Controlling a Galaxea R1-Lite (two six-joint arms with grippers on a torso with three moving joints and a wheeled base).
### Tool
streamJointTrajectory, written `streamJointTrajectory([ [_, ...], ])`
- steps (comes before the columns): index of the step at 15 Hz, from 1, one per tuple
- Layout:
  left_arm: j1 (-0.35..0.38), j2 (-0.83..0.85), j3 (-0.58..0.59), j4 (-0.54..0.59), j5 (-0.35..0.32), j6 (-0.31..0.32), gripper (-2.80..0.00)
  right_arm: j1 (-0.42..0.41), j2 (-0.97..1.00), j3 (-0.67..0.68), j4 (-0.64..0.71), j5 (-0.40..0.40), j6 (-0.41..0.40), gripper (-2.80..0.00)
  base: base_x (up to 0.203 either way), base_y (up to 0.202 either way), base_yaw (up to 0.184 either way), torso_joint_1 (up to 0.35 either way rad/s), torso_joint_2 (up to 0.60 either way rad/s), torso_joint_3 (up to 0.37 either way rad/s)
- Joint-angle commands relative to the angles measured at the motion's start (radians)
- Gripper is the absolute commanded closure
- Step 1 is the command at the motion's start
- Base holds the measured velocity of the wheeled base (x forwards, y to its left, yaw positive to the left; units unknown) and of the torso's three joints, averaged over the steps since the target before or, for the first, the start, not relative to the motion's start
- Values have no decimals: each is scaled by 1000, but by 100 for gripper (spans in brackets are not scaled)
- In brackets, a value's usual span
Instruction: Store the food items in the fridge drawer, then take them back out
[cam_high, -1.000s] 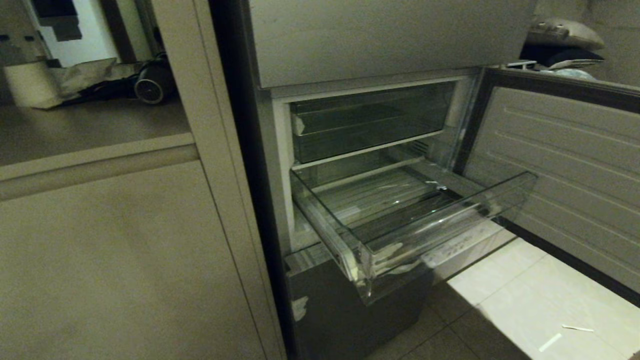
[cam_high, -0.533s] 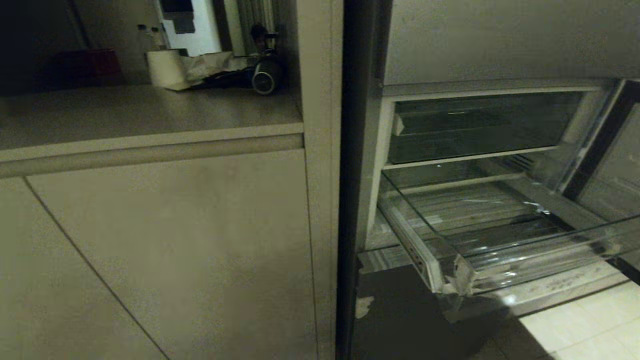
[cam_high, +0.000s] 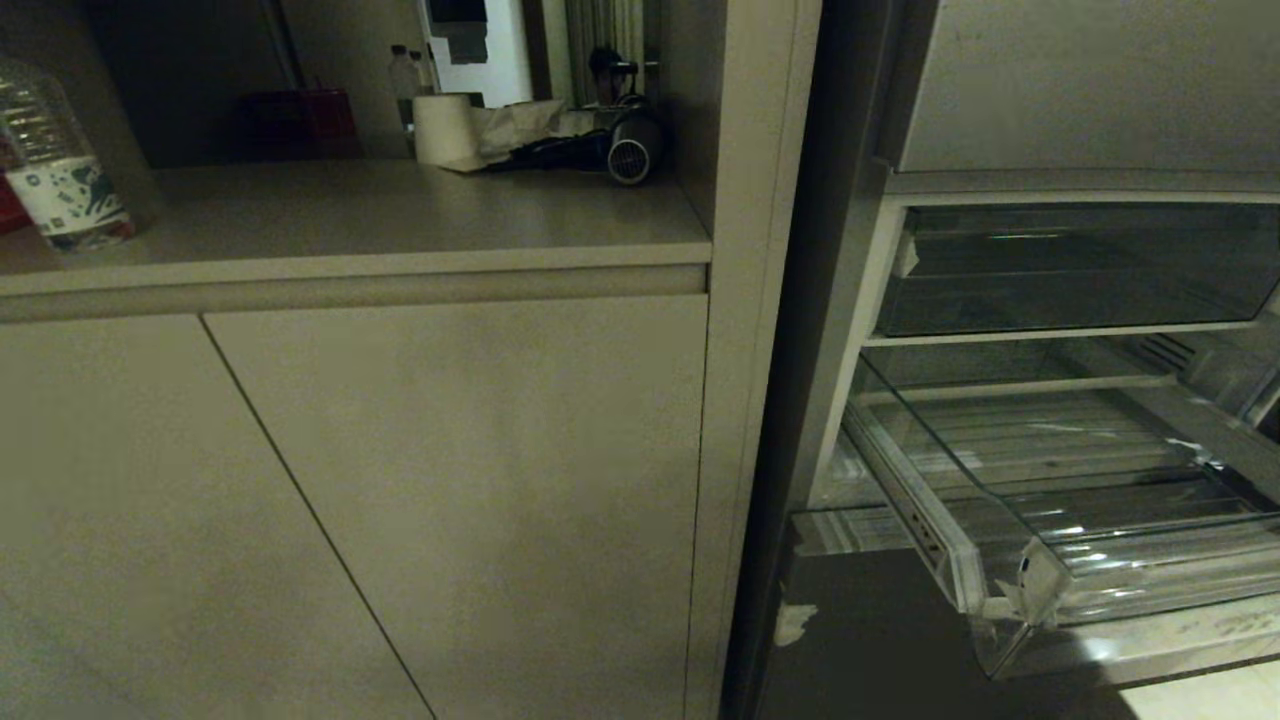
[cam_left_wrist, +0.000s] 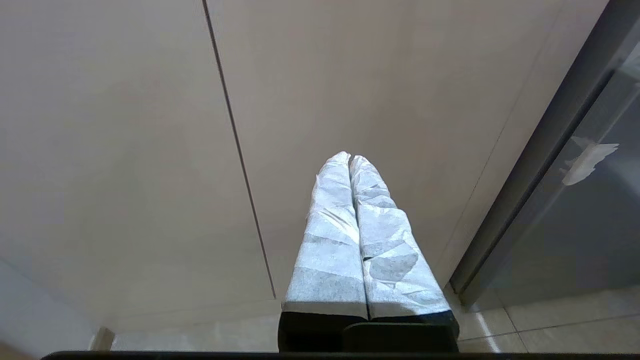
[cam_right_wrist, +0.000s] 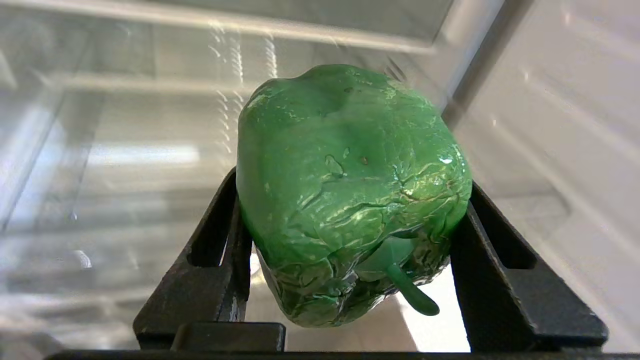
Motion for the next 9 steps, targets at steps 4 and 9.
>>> streamJointTrajectory([
  [4, 0, 1, 0, 0, 0, 0, 0, 154, 252, -174, -5, -31, 51, 0, 0, 0, 0, 0, 0, 0],
  [9, 0, 1, 0, 0, 0, 0, 0, 228, 509, -329, -3, -37, 100, 0, 0, 0, 0, 0, 0, 0],
])
